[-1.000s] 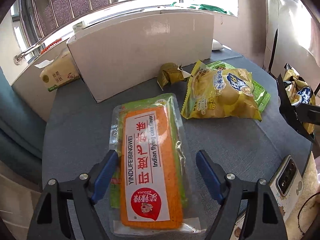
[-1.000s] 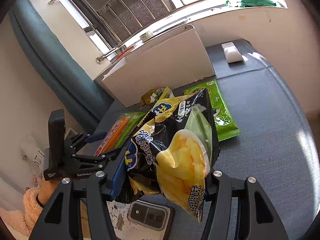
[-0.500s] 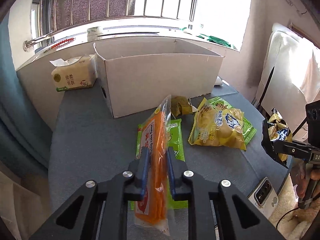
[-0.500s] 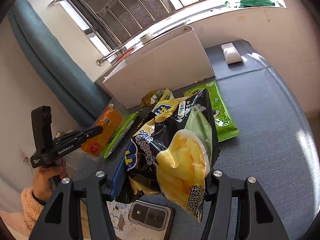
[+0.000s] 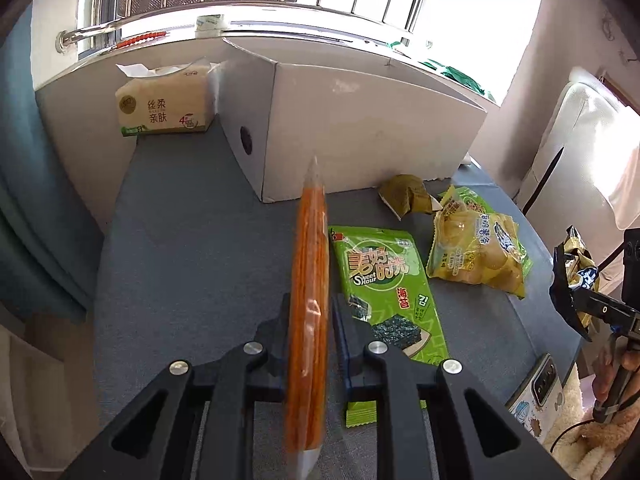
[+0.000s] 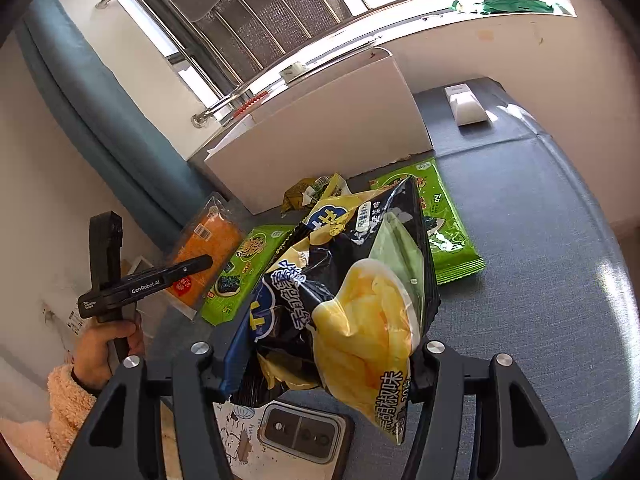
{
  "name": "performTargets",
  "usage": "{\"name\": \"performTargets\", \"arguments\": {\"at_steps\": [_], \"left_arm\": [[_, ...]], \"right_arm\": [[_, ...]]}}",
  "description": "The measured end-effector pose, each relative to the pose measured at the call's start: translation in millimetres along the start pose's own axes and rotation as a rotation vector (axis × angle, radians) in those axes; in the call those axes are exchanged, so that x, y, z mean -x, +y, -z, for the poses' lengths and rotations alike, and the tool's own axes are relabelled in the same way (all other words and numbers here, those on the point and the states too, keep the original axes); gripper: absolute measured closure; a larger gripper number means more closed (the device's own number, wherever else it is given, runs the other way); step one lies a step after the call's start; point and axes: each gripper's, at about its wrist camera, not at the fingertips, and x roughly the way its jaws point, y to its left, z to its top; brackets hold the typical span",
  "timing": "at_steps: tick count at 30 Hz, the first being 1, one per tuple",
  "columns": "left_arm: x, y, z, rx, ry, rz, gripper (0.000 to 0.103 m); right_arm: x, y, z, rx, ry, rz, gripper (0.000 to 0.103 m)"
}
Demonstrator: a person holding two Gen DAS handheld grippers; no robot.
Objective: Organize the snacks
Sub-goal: 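Carry orange pack with left gripper while right gripper carries black chip bag to box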
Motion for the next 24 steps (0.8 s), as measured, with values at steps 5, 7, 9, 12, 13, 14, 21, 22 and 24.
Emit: {"name": "performTargets", "arguments": {"at_steps": [5, 7, 9, 12, 13, 14, 21, 22, 24], "left_arm": [[3, 0, 0, 0.013, -0.034, 0.007, 0.088], [14, -5, -2, -0.007, -0.072, -0.016, 0.088], [28, -8, -8, -0.012, -0.107, -0.007, 0.088], [47, -10, -23, -0.011, -0.167, 0.021, 0.088], [53, -11, -29, -0.008, -0.188, 0.03, 0.088], [57, -12, -38, -0.007, -0.202, 0.043, 0.088], [61, -18, -120, 0.004, -0.309, 0.109, 0.088], [58, -21, -133, 0.0, -0.316, 0.103, 0.088], [46, -26, -160, -0.01, -0.312, 0.102, 0.088]], "right_arm": [[-2, 2, -1, 0.005, 0.005, 0.007, 0.039], [-1, 2, -3, 0.007, 0.0, 0.011, 0.039], [1, 4, -8, 0.012, -0.013, 0.009, 0.039], [2, 10, -23, 0.031, -0.034, -0.001, 0.039], [3, 14, -31, 0.047, -0.043, -0.005, 0.039], [4, 19, -41, 0.066, -0.06, -0.006, 0.039], [-10, 53, -143, 0.211, -0.132, 0.059, 0.039], [-18, 54, -159, 0.215, -0.131, 0.055, 0.039], [-38, 53, -191, 0.213, -0.106, 0.048, 0.039]]}}
